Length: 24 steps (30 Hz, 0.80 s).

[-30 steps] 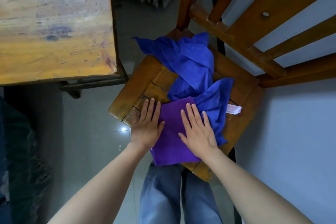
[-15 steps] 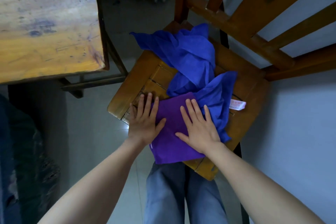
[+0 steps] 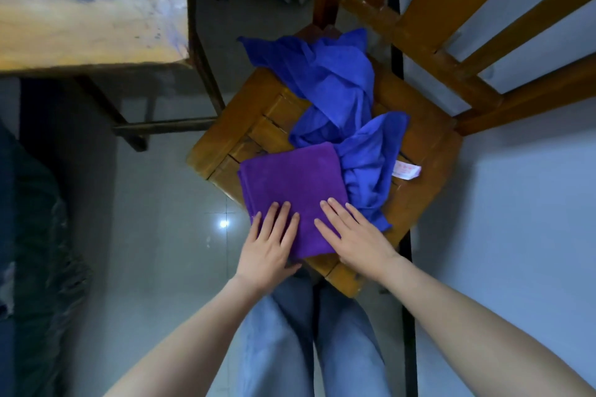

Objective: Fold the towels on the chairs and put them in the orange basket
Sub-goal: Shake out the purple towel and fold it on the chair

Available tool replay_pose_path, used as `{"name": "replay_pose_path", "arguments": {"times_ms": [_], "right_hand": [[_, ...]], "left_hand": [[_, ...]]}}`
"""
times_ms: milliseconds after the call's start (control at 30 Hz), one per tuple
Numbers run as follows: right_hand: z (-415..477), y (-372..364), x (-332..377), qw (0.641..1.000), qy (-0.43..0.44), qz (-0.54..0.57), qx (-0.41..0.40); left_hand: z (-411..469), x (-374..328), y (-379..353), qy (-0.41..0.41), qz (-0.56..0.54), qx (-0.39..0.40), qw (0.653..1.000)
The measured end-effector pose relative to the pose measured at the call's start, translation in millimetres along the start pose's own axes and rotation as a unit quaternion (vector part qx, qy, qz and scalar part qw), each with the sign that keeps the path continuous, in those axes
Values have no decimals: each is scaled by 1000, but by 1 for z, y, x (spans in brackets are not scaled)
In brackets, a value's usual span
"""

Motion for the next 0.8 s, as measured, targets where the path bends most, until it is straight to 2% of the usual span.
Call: {"name": "replay_pose_path", "arguments": {"times_ms": [100, 200, 367, 500, 667, 800], "right_hand": [[1, 0, 2, 1000, -14, -1, -19], [2, 0, 5, 1000, -19, -2, -22], [6, 12, 8, 999, -17, 14, -46], [5, 31, 3, 994, -28, 31, -102], [6, 65, -4, 984, -54, 46, -164], [8, 84, -5, 984, -53, 81, -151]], "left_hand": [[2, 4, -3, -8, 20, -8, 1000], [2, 1, 1, -13, 46, -63, 997], [6, 2, 13, 2, 12, -94, 995], [11, 1, 30, 1, -29, -100, 995], [5, 4, 50, 39, -2, -140, 989], [-6, -21, 59, 46, 31, -149, 987]]}}
Point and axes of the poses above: each hand's wrist, its own z-axis towards the middle knuckle, its own y-axis out of the back of the hand, x = y × z, the point moved 8 cm from there along z, towards the middle knuckle, and after that the axes turned 7 degrees about -x, right-handed, at the moved point
